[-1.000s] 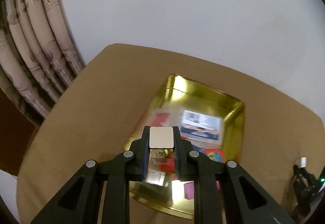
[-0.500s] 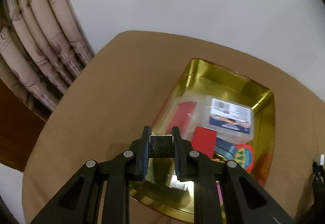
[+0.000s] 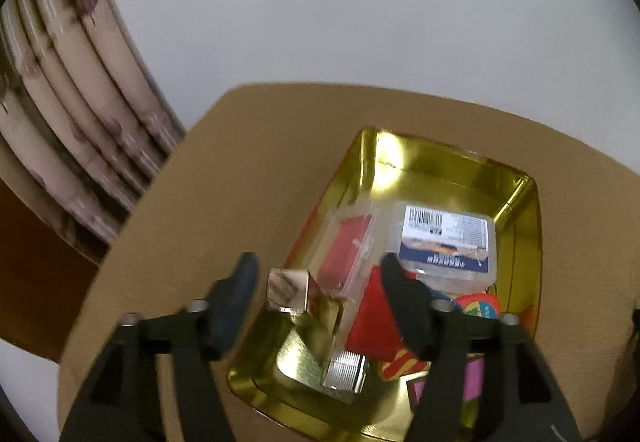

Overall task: Organize rigid objects
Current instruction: 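Open the left tool to release the lipstick and withdraw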

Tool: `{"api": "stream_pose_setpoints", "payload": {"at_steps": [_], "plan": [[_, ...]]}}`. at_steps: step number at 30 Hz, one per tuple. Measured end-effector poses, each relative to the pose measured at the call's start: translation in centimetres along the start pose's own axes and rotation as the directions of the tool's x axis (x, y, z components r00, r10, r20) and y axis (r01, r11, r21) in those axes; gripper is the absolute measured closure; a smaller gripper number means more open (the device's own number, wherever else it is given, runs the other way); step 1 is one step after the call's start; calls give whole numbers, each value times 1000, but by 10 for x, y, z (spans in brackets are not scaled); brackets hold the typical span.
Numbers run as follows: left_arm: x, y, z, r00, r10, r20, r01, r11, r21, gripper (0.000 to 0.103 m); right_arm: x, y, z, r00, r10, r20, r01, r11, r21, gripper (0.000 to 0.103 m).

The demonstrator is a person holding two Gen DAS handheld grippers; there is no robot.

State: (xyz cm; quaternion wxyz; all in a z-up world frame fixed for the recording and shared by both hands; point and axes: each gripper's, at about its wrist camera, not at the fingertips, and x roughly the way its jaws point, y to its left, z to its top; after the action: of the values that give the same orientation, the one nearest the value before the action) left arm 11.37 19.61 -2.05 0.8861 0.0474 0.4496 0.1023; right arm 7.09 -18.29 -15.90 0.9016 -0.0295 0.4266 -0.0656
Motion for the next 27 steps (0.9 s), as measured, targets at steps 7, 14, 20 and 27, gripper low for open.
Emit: {"api": "stream_pose_setpoints", "payload": {"at_steps": [7,14,20,27], "plan": [[-21,-6,8,998,-14,61,13,1000,13,30,0,3,1,1000,-5,1,5,1000,-9,72],[-57,-7,-12,992,-9,127,9,1000,5,25,0,3,0,1000,-6,1,6,1000,-9,72],[-70,-6,-38,993,-67,99,65,998,17,19,-1,4,0,1000,-7,1,7,1000,-12,72],[-86,-9,-69,989,26,147,-32,999,38,15,-1,3,1,1000,-10,1,10,1000,-14,72]]}}
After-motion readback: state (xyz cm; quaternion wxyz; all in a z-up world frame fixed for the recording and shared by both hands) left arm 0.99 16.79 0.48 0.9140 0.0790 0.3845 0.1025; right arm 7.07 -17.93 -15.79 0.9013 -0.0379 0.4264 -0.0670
